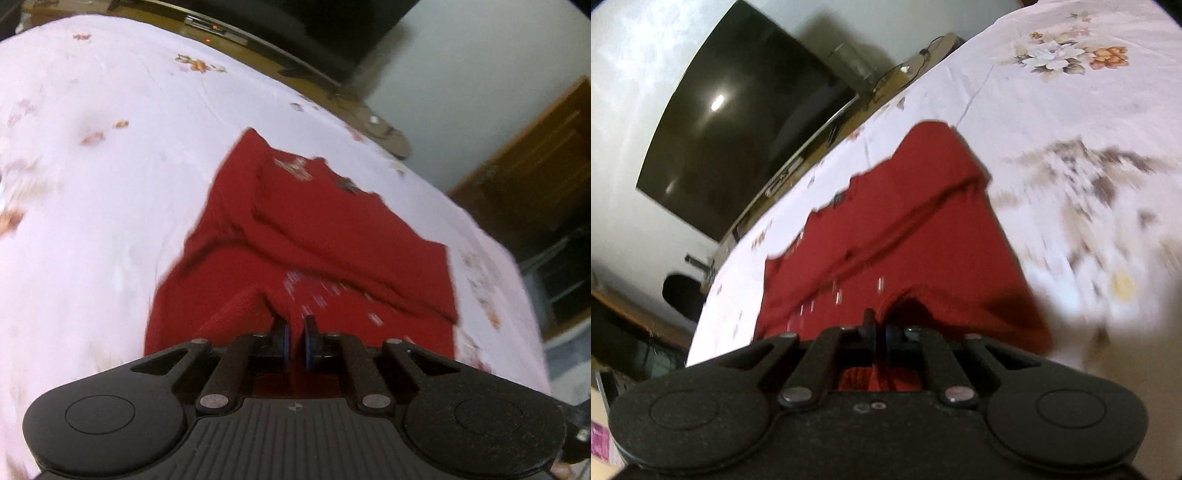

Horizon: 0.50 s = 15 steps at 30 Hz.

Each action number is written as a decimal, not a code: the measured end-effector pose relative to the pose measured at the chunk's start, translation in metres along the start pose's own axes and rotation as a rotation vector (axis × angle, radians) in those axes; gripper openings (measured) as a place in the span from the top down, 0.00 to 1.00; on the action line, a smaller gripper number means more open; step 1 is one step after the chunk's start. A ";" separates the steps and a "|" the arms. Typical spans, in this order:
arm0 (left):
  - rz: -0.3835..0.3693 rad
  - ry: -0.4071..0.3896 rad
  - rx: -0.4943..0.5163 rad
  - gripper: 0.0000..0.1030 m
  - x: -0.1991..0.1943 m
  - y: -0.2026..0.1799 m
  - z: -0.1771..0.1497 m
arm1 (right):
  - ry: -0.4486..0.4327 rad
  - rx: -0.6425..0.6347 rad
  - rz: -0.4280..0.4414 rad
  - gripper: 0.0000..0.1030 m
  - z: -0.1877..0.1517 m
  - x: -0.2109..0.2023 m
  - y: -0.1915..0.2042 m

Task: Fold small clothes

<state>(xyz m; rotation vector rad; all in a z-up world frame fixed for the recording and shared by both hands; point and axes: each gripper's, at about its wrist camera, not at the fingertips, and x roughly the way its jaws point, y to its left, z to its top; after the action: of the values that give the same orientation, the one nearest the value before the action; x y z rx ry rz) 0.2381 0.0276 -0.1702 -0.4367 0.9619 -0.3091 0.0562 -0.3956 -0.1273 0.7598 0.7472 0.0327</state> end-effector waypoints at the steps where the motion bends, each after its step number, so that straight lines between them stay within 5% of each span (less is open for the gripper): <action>1: 0.047 -0.014 0.021 0.92 0.009 -0.003 0.008 | -0.002 -0.006 -0.005 0.94 0.009 0.010 -0.001; 3: 0.099 -0.003 0.062 0.92 0.027 -0.007 0.020 | -0.001 -0.017 -0.031 0.94 0.024 0.030 -0.005; 8: 0.127 -0.002 0.099 0.92 0.032 -0.013 0.034 | 0.037 -0.107 -0.120 0.66 0.042 0.068 -0.009; 10: 0.133 -0.013 0.149 0.88 0.024 -0.015 0.037 | 0.034 -0.135 -0.118 0.66 0.047 0.066 -0.009; 11: 0.134 -0.014 0.177 0.80 0.024 -0.016 0.039 | 0.035 -0.156 -0.116 0.66 0.049 0.065 -0.009; 13: 0.139 0.000 0.226 0.12 0.024 -0.016 0.038 | 0.039 -0.225 -0.137 0.64 0.054 0.067 -0.005; 15: 0.143 -0.052 0.258 0.07 0.021 -0.018 0.034 | 0.046 -0.296 -0.179 0.54 0.055 0.073 -0.003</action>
<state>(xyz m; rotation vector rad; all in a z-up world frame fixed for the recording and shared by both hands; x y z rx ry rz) 0.2772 0.0105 -0.1598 -0.1388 0.8837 -0.2862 0.1446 -0.4103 -0.1464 0.4104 0.8303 -0.0012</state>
